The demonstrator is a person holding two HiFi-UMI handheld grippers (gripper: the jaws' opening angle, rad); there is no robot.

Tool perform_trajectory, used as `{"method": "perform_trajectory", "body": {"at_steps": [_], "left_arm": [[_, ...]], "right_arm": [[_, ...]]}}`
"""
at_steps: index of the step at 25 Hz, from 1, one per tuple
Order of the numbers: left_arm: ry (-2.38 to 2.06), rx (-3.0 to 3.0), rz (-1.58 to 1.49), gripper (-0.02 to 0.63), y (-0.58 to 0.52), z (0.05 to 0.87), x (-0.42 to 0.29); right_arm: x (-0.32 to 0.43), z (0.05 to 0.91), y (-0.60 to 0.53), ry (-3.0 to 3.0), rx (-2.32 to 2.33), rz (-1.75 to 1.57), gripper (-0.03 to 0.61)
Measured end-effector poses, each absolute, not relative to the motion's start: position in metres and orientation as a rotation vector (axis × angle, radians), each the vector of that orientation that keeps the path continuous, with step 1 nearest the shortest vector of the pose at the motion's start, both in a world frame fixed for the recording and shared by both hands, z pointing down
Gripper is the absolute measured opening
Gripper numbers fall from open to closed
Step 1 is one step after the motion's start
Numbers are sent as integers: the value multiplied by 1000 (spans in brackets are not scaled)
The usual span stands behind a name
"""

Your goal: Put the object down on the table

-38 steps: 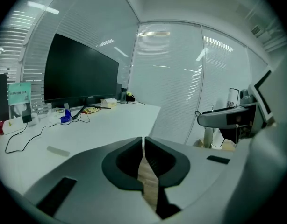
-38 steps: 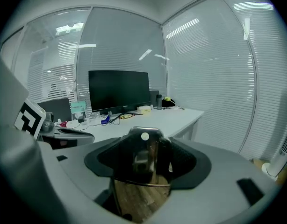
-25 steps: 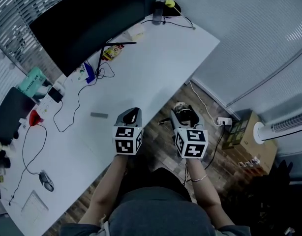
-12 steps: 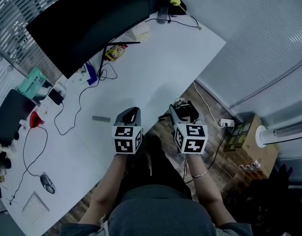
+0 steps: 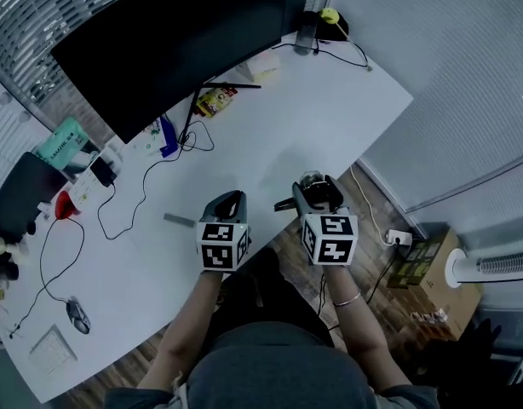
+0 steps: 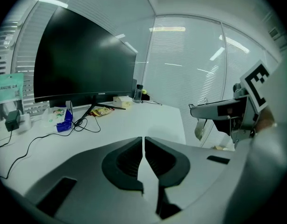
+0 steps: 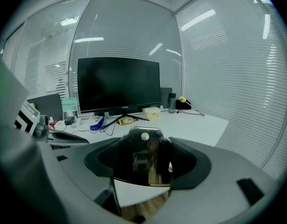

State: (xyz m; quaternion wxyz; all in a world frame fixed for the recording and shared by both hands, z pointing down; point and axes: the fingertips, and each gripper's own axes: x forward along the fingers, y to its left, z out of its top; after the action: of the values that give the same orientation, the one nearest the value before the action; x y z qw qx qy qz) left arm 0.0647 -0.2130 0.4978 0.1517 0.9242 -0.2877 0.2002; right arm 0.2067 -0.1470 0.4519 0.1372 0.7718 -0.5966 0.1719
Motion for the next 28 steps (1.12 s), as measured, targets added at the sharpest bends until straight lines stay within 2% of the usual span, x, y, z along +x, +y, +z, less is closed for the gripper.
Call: {"method": "perform_trajectory", "body": {"at_steps": [12,28], "left_arm": [[-1029,2536,554,31,-258,502,64],[-1253,2376,546,31,-285,512,28]], "right_arm": [[216,472,-229,-1857,2001,472,301],[201,514,-309,-1927,1766,475,301]]}}
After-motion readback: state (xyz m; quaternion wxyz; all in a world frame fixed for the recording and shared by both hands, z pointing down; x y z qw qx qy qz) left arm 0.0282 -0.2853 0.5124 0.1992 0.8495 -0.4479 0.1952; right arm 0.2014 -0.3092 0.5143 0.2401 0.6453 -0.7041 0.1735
